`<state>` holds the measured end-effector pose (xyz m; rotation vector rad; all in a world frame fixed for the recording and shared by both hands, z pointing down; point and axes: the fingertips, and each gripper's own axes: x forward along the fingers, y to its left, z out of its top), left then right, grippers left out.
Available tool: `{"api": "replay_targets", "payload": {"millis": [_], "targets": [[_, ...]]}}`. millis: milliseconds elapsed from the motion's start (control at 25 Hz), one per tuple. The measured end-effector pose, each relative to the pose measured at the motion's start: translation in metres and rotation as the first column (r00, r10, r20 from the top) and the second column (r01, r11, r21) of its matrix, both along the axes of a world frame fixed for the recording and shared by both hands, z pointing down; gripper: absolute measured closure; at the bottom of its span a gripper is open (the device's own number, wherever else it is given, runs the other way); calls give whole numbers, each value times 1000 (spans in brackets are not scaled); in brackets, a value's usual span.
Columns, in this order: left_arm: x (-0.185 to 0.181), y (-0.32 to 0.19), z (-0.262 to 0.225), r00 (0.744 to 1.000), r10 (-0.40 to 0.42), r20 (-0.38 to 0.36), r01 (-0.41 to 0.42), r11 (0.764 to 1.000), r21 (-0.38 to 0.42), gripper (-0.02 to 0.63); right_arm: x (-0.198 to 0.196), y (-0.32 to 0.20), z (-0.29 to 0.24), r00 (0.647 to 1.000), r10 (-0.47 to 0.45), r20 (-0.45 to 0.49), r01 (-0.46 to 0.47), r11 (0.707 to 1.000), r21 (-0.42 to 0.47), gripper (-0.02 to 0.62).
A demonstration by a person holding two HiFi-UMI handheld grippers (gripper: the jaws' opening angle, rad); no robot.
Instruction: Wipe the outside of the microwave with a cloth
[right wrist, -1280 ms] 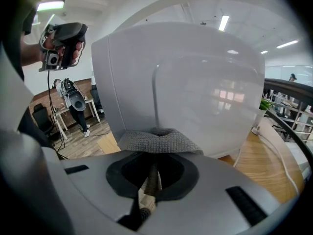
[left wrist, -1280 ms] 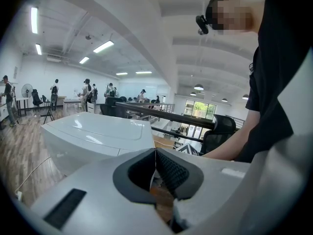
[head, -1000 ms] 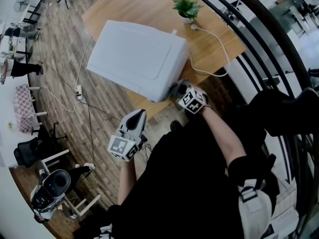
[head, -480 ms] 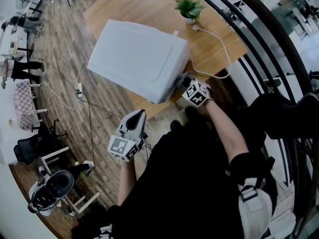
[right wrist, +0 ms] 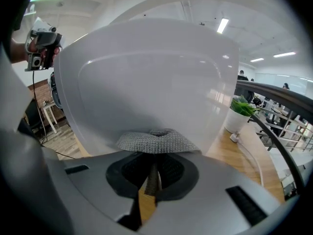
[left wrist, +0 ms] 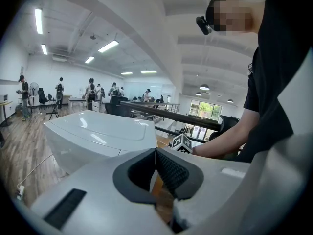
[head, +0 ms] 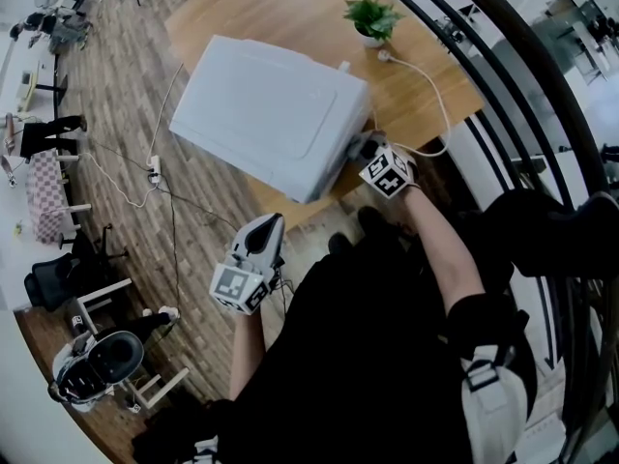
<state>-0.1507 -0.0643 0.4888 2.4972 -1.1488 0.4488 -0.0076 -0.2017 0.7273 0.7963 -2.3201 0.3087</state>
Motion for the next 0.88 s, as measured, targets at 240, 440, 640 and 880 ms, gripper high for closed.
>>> {"api": "replay_targets", "payload": {"millis": [240, 440, 640, 880], "targets": [[3, 1, 3, 1000, -5, -3, 5, 1000, 0, 603, 11, -16, 3, 1000, 17, -7, -17, 1000, 8, 578], [6, 1, 3, 1000, -8, 11, 8, 1000, -5, 603, 21, -30, 3, 999, 46, -6, -46, 999, 4, 578], [9, 4, 5, 1000, -5, 7, 5, 1000, -18, 603, 34, -47, 4, 997, 76, -21, -76, 997, 8, 578], [6, 5, 8, 1000, -11, 12, 11, 1000, -18, 603, 45, -61, 6, 993, 113, -31, -113, 994, 11, 578]]}}
